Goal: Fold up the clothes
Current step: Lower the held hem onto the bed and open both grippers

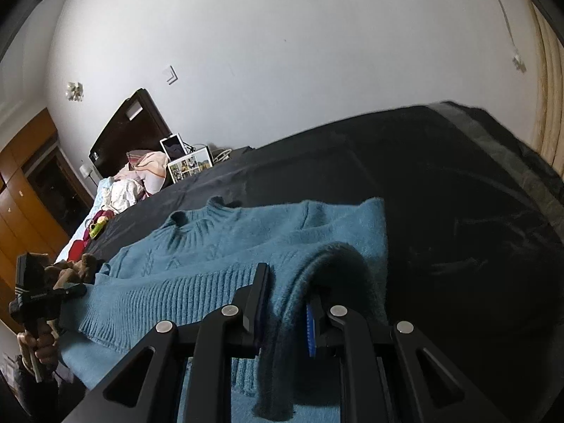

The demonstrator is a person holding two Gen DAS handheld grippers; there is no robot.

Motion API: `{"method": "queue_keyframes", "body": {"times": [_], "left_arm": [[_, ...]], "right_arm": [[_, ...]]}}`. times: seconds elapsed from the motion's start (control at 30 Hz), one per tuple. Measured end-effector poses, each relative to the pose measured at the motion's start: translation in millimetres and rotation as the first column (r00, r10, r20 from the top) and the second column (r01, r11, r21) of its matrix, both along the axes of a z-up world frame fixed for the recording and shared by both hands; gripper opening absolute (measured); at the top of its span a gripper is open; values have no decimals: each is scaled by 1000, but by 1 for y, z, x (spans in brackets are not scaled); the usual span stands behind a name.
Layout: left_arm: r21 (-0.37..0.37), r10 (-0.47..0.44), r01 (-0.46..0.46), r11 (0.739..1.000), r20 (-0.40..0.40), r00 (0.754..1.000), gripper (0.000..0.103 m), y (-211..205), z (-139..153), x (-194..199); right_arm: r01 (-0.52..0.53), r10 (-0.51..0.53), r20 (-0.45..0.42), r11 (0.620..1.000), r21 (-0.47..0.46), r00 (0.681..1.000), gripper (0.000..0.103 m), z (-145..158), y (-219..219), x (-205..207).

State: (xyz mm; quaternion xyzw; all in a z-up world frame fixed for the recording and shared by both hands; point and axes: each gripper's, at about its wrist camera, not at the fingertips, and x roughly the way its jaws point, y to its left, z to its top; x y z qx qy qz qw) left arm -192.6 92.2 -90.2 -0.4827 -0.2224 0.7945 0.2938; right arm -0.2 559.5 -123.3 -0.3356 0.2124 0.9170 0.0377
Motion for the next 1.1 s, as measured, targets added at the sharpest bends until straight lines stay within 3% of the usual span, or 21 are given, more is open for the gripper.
{"method": "queue_keyframes", "body": {"times": [0.13,0.27,0.33,0.47,0.67,0.73,0.87,0.97,1.1], "left_arm": [[-7,-5,5,1000,22,1000,13,2,0,-5],[-22,-16,17,1000,43,999,14,5,4,-10],[-20,-32,34,999,49,998,21,9,8,-14],[41,-59,57,998,70,996,52,14,11,-22],[54,-91,86,995,100,991,67,25,9,-31],[85,-100,91,992,110,989,68,24,12,-36],[155,-94,76,985,115,989,68,20,16,-48],[178,-75,53,983,119,990,68,21,13,-58],[192,-46,23,981,118,992,69,18,7,-65]], "right_arm": [[-26,28,32,997,-75,999,31,-14,4,-9],[-83,87,14,981,-175,996,76,-14,9,-11],[-97,102,12,975,-201,995,78,-11,9,-14],[-154,161,5,949,-275,987,78,-9,9,-22],[-291,316,28,901,-323,948,78,-8,-8,-32],[-322,340,-8,881,-347,940,78,-2,-7,-34],[-284,242,-151,854,-435,958,78,4,17,-38],[-161,88,-178,875,-456,980,78,-2,39,-42],[-82,21,-161,920,-383,987,78,-8,44,-44]]}}
